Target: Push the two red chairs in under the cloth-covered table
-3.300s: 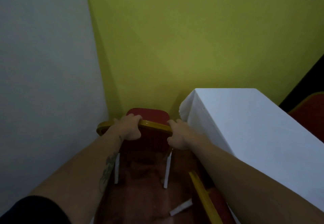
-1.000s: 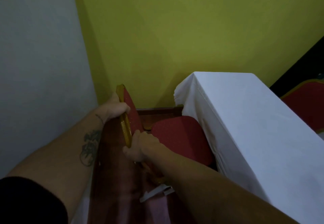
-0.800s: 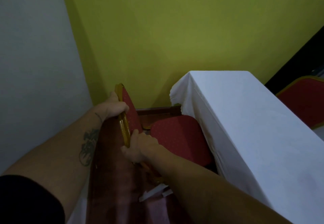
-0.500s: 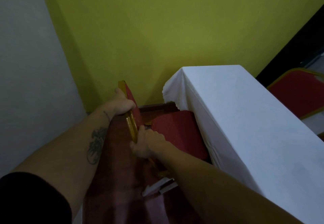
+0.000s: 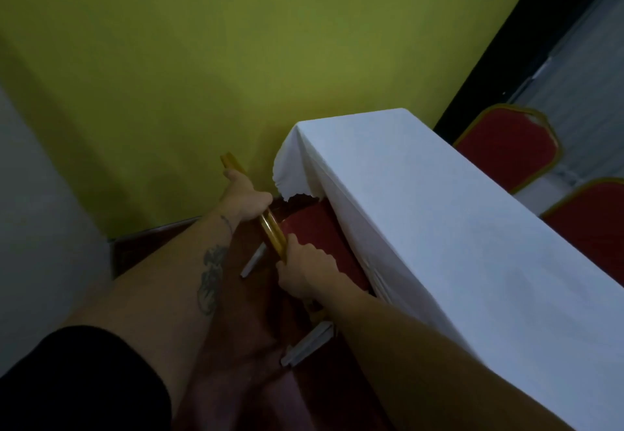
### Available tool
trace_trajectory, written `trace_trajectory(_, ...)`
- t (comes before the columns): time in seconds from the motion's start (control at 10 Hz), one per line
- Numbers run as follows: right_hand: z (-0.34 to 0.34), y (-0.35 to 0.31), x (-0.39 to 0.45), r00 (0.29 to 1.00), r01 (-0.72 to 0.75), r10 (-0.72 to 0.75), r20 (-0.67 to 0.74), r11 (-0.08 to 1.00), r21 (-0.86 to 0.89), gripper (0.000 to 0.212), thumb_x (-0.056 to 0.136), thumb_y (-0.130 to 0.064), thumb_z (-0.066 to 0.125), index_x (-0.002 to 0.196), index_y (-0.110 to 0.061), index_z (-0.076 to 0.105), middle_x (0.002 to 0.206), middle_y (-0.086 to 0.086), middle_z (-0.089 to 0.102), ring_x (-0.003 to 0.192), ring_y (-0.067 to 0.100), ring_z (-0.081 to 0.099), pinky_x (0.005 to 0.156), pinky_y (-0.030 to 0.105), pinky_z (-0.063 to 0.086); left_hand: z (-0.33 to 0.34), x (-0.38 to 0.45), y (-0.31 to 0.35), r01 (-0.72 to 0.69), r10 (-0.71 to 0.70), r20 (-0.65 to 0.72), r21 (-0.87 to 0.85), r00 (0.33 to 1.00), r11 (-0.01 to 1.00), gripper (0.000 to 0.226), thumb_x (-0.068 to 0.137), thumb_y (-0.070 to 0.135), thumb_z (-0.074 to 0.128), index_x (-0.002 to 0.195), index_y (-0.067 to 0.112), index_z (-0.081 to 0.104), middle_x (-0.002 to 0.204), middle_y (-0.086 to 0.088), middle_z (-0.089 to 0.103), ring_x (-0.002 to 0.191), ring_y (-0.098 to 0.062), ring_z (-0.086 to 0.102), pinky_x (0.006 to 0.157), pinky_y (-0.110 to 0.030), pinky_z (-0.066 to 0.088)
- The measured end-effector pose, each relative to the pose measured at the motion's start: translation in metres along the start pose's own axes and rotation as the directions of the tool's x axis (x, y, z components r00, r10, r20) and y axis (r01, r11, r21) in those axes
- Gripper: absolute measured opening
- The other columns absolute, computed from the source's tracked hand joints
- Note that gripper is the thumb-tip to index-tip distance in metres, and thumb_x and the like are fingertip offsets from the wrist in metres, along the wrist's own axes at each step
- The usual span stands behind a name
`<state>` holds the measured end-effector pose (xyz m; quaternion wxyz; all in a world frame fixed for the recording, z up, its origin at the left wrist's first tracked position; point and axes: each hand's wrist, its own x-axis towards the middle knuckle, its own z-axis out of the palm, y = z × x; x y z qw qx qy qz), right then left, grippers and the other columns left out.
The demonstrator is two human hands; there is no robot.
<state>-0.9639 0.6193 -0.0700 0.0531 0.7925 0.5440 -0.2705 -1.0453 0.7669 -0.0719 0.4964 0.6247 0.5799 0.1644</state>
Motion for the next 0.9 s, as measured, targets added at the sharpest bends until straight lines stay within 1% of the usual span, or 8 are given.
trace_trajectory(0.2, 0.000, 0.000, 0.003, 0.999, 0.014, -0.013, -0.046, 0.999, 0.029, 0.074, 0.102, -0.038, 0.055, 0.161, -0.019, 0.015, 0.134, 0.015, 0.056, 0.116, 0.035, 0.060, 0.099, 0.053, 0.049, 0.011, -0.006, -0.002, -0.028, 0.032, -0.057, 0.065, 0.998, 0.997, 0.106, 0.095, 0.024, 0.058, 0.151, 0.002, -0.030, 0.134, -0.018, 0.057, 0.106, -0.030, 0.057, 0.084, -0.034, 0.043)
trace_trajectory(0.3, -0.001, 0.003, -0.002, 0.996, 0.035, -0.032, -0.084, 0.999, 0.035, 0.064, 0.103, -0.040, 0.053, 0.156, -0.020, 0.025, 0.129, 0.014, 0.057, 0.113, 0.034, 0.060, 0.090, 0.045, 0.048, 0.019, -0.021, -0.011, -0.040, 0.040, -0.053, -0.001, 0.998, 0.999, 0.099, 0.099, 0.031, 0.055, 0.154, 0.003, -0.023, 0.142, -0.018, 0.051, 0.121, -0.034, 0.055, 0.091, -0.034, 0.040)
trace_trajectory(0.4, 0.003, 0.017, -0.014, 0.995, 0.051, -0.050, -0.085, 0.999, 0.010, 0.048, 0.103, -0.039, 0.052, 0.145, -0.020, 0.040, 0.112, 0.008, 0.057, 0.096, 0.027, 0.059, 0.078, 0.040, 0.043, 0.025, -0.029, -0.022, -0.029, 0.027, -0.066, -0.041, 0.997, 0.999, 0.074, 0.098, 0.035, 0.056, 0.150, 0.000, 0.017, 0.140, -0.018, 0.051, 0.124, -0.035, 0.052, 0.100, -0.040, 0.042)
trace_trajectory(0.5, 0.021, 0.045, -0.035, 0.997, 0.036, -0.038, -0.070, 0.999, -0.029, 0.032, 0.101, -0.031, 0.052, 0.130, -0.018, 0.050, 0.113, 0.008, 0.061, 0.095, 0.029, 0.062, 0.076, 0.038, 0.042, 0.039, -0.043, -0.030, 0.007, -0.013, -0.088, -0.074, 0.996, 0.997, 0.053, 0.100, 0.031, 0.053, 0.140, 0.002, 0.032, 0.135, -0.015, 0.052, 0.123, -0.034, 0.052, 0.095, -0.038, 0.041)
trace_trajectory(0.6, 0.030, 0.076, -0.057, 0.998, -0.012, 0.014, -0.056, 1.000, 0.022, 0.041, 0.097, -0.032, 0.051, 0.135, -0.015, 0.050, 0.126, 0.015, 0.063, 0.112, 0.040, 0.062, 0.085, 0.041, 0.047, 0.049, -0.058, -0.024, 0.041, -0.053, -0.125, -0.100, 0.991, 0.994, 0.047, 0.100, 0.027, 0.050, 0.138, 0.004, 0.033, 0.135, -0.017, 0.051, 0.121, -0.036, 0.053, 0.095, -0.040, 0.042)
trace_trajectory(0.7, 0.023, 0.108, -0.071, 0.996, -0.022, 0.032, -0.086, 0.994, 0.110, 0.046, 0.092, -0.033, 0.051, 0.134, -0.014, 0.054, 0.130, 0.016, 0.065, 0.114, 0.038, 0.062, 0.096, 0.045, 0.051, 0.057, -0.070, -0.023, 0.056, -0.062, -0.098, -0.063, 0.993, 0.996, 0.060, 0.084, 0.020, 0.060, 0.136, 0.004, 0.035, 0.130, -0.019, 0.054, 0.116, -0.039, 0.057, 0.095, -0.039, 0.048)
trace_trajectory(0.8, 0.010, 0.137, -0.088, 0.994, -0.015, 0.037, -0.107, 0.981, 0.192, 0.041, 0.098, -0.023, 0.052, 0.137, -0.010, 0.055, 0.131, 0.015, 0.065, 0.111, 0.031, 0.065, 0.094, 0.037, 0.053, 0.067, -0.072, -0.032, 0.051, -0.044, -0.163, 0.039, 0.986, 0.998, 0.064, 0.058, 0.021, 0.059, 0.120, 0.008, 0.051, 0.113, -0.016, 0.065, 0.100, -0.038, 0.064, 0.090, -0.047, 0.057)
trace_trajectory(0.9, -0.010, 0.168, -0.108, 0.984, -0.014, 0.050, -0.172, 0.979, 0.203, 0.047, 0.100, -0.021, 0.051, 0.145, -0.010, 0.051, 0.140, 0.014, 0.059, 0.120, 0.030, 0.060, 0.089, 0.027, 0.046, 0.077, -0.125, 0.005, -0.002, 0.034, -0.229, 0.136, 0.973, 0.991, 0.016, 0.071, 0.016, 0.060, 0.084, 0.009, 0.054, 0.098, -0.012, 0.063, 0.079, -0.028, 0.057, 0.073, -0.035, 0.052)
